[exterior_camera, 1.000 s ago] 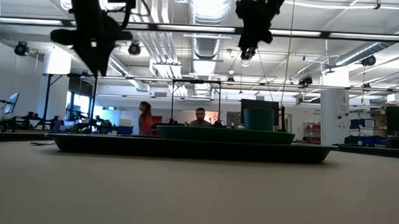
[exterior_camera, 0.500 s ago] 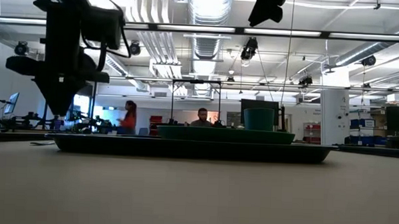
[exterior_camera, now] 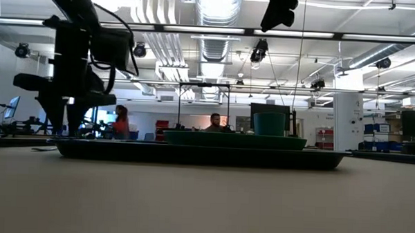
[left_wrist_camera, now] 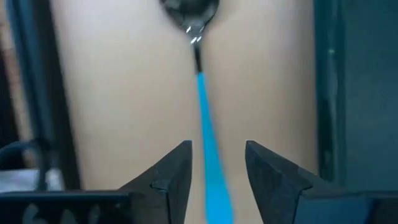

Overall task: Pick and place plate/cup/fork/spoon on tray
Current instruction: Put the blue spoon on the dark green tray to the left of the green plate

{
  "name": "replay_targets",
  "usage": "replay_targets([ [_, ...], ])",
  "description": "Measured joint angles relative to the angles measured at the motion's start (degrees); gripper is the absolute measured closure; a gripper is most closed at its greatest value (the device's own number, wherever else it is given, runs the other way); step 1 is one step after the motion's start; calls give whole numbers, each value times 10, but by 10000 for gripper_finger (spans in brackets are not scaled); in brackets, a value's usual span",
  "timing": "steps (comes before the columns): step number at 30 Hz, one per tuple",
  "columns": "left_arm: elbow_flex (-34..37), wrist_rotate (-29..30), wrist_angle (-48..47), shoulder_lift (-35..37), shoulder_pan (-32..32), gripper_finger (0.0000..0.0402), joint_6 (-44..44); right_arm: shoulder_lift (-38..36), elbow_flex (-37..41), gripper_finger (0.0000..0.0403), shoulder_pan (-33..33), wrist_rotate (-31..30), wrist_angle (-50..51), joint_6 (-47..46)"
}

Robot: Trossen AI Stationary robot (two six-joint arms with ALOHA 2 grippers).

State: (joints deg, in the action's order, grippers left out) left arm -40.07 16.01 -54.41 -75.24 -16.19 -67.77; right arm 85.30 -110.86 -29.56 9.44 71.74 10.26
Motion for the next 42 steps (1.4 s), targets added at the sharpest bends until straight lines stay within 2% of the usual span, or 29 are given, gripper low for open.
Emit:
replay_targets([
  [5, 0, 0, 70, -30, -38, 260, 63, 0, 18, 298, 0, 0, 0, -2],
  [10, -5, -11, 67, -49, -75, 259, 112, 0, 23, 296, 2, 2, 5, -9],
  [16, -9, -22, 50, -26, -83, 259, 116, 0, 23, 298, 2, 2, 7, -14],
  [22, -5, -6, 37, -5, -94, 259, 131, 0, 23, 297, 2, 1, -1, -13],
  [42, -5, -38, 45, -45, -136, 259, 161, 0, 23, 302, 2, 0, -4, -13],
])
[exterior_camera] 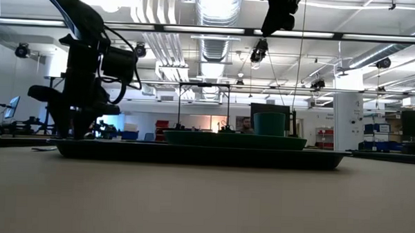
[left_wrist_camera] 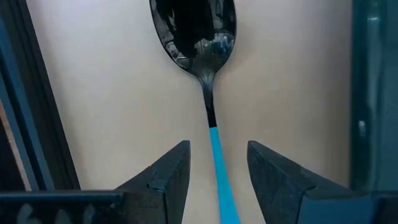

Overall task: Pick and place plate/cup/fork/spoon on tray
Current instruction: Put the blue spoon on the dark green tray to the left of the green plate

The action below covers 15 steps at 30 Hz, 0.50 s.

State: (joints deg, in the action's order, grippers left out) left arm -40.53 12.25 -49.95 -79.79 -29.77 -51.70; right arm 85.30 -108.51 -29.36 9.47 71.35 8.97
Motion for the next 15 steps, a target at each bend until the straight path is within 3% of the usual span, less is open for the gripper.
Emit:
replay_targets([
  [9, -1, -17, 3, -43, -6, 267, 3, 0, 0, 301, 0, 0, 0, 0],
  [15, 0, -34, 23, -75, -6, 325, 33, 0, 0, 305, 0, 0, 0, 0],
])
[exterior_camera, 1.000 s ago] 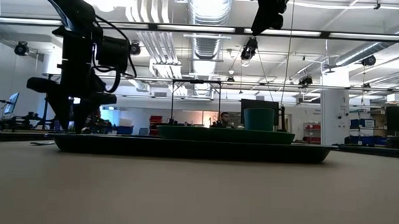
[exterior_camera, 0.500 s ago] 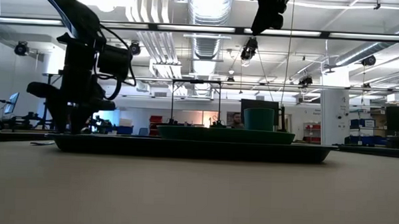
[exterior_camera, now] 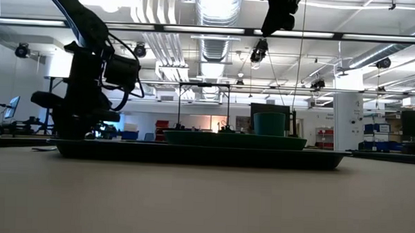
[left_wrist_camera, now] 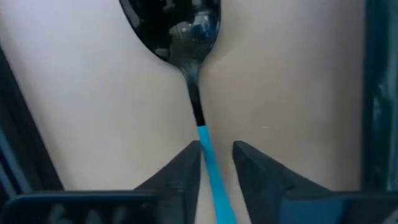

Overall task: Pick and place plate/cup/fork/spoon on tray
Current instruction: Put the blue spoon on the dark green tray to the left of the green plate

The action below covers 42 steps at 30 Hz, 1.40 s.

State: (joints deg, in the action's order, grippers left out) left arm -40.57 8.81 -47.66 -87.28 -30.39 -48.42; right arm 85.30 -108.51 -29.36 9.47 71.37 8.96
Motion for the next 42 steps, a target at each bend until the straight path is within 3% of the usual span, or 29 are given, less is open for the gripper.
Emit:
replay_targets([
  [5, -1, -7, 9, -9, 0, 393, 28, 0, 0, 307, 0, 0, 2, 0],
  [13, -1, -6, 6, 16, -1, 399, 28, -1, 0, 308, 0, 0, 7, 0],
  [19, -24, -24, -5, 116, -1, 400, 7, -1, 0, 310, 0, 0, 8, 0],
  [25, -60, 3, -10, 237, 4, 401, -25, -1, 0, 307, 0, 0, 9, 1],
  [30, -77, 25, -12, 285, 45, 401, -73, -1, 0, 312, 0, 0, 8, 5],
  [35, -88, 52, -8, 272, 107, 401, -133, -1, 0, 313, 0, 0, 8, 9],
  [42, -122, 65, -5, 180, 171, 401, -190, -1, 0, 315, 0, 0, 6, 15],
])
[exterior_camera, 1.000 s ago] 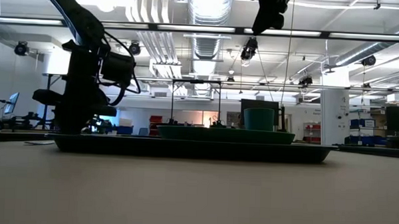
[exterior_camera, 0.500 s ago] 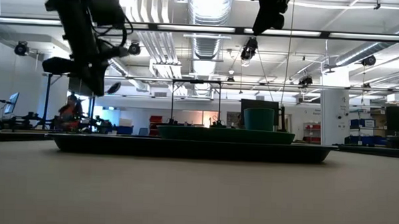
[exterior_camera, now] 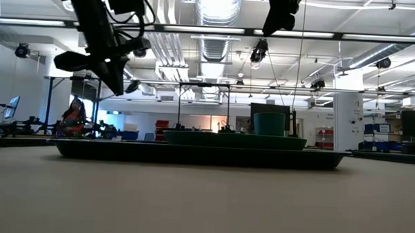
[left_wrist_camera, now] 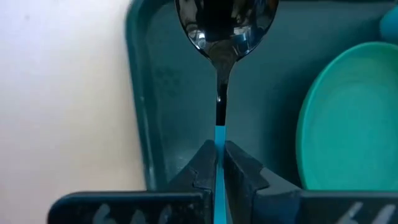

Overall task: Pick and place plate/cup/fork/spoon on tray
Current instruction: Put the blue spoon on the dark green tray to the left of the green plate

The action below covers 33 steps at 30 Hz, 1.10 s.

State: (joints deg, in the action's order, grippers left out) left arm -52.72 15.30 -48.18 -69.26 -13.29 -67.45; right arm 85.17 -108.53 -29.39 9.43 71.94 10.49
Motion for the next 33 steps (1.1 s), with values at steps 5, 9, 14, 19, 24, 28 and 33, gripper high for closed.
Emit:
replay_targets([
  [5, -44, -9, 7, -82, 17, 401, -11, 0, 0, 315, 0, 0, 0, 3],
  [9, -69, -20, 13, -138, 26, 402, -10, 0, 0, 312, 0, 0, 0, 7],
  [14, -77, -30, 12, -189, 33, 402, -19, 0, 0, 316, 0, 0, 4, 8],
  [19, -75, -50, 13, -226, 38, 402, -43, 0, 0, 315, 0, 0, 14, 11],
  [24, -73, -65, 26, -251, 48, 401, -61, 0, 0, 312, 0, 0, 13, 16],
  [28, -72, -68, 29, -260, 51, 401, -73, 0, 0, 316, 0, 0, 14, 22],
  [33, -63, -68, 27, -259, 51, 401, -86, 0, 0, 314, 0, 0, 14, 24],
])
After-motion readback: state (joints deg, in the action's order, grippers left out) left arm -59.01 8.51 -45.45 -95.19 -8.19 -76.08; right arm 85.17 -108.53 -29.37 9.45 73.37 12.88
